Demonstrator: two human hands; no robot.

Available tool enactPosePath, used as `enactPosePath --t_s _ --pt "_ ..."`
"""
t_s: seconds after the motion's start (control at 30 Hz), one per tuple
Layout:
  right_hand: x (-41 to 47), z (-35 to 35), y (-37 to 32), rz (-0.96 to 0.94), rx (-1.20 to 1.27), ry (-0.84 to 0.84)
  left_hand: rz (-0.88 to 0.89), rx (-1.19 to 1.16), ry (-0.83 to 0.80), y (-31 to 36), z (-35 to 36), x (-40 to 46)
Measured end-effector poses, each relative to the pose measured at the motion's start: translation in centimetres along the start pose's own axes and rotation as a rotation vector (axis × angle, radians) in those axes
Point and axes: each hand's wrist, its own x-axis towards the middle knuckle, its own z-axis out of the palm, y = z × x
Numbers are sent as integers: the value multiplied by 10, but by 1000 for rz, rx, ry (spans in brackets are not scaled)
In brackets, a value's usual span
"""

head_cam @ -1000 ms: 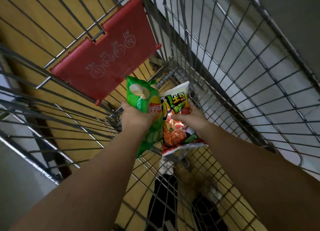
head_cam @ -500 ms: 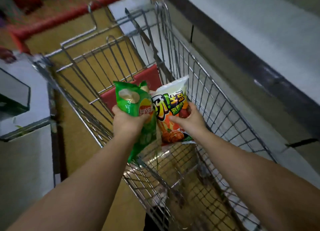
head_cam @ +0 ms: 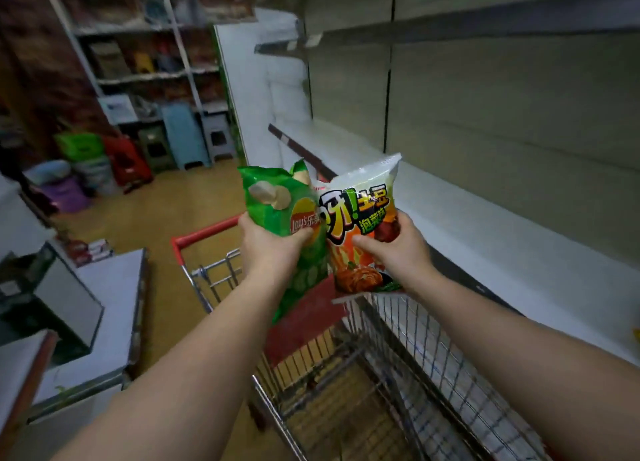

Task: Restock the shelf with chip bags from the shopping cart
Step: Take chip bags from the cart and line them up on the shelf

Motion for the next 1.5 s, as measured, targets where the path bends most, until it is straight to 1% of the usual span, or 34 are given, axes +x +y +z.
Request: enactPosePath --t_s 0.1,0.27,0.43,0.7,0.9,1.03,1.17,1.33,1.5 --pt "1 -14 -41 -74 -10 94 106 -67 -71 36 -13 14" --pt "-7 -41 -102 -138 -37 287 270 -165 -224 85 -23 34" --pt "-34 -86 -146 -189 -66 431 338 -238 -431 130 -12 29" --pt "-112 -176 -191 -225 -57 638 454 -291 -735 192 14 -40" --pt "-189 -243 -212 -226 -152 756 476 -350 -928 225 27 -119" --pt "-238 -283 -221 -224 -208 818 503 -401 -1009 239 32 -174" --pt "-277 -313 -224 -190 -222 858 466 -398 -1054 246 36 -223" --pt "-311 -337 -223 -150 -192 845 453 -391 -1095 247 37 -266" --pt "-324 -356 -224 -111 -165 822 414 -394 -1113 253 37 -289"
